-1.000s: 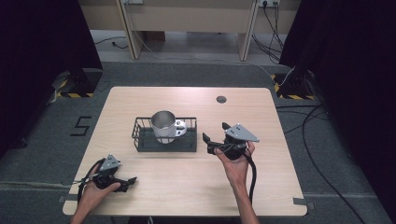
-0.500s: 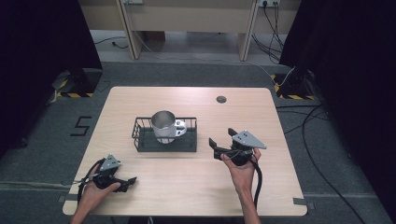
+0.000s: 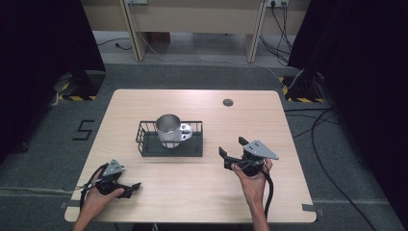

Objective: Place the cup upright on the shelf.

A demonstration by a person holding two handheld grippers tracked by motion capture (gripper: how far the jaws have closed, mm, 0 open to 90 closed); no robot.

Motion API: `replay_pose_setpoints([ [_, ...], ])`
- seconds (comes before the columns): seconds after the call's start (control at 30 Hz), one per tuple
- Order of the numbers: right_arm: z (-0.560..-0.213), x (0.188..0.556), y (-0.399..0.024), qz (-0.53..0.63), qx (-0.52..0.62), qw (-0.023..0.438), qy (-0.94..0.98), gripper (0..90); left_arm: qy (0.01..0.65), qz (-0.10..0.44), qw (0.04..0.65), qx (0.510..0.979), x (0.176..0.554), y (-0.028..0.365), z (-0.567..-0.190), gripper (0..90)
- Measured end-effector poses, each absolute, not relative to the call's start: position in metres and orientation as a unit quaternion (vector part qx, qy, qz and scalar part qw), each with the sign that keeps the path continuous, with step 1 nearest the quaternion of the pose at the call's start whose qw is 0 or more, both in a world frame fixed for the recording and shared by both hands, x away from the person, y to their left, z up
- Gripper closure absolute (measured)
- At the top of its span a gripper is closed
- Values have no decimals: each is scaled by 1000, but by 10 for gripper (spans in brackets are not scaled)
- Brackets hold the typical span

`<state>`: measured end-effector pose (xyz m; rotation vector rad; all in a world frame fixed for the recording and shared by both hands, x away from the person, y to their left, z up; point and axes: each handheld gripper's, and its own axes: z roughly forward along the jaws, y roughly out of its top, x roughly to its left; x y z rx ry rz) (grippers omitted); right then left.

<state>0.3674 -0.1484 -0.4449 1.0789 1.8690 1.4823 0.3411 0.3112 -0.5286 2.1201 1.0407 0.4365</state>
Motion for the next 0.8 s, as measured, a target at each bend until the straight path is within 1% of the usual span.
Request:
replay_pose_setpoints([
  [0.8, -453, 353, -160, 528, 395, 262, 705, 153, 404, 169, 362, 823, 341, 311, -529, 0],
])
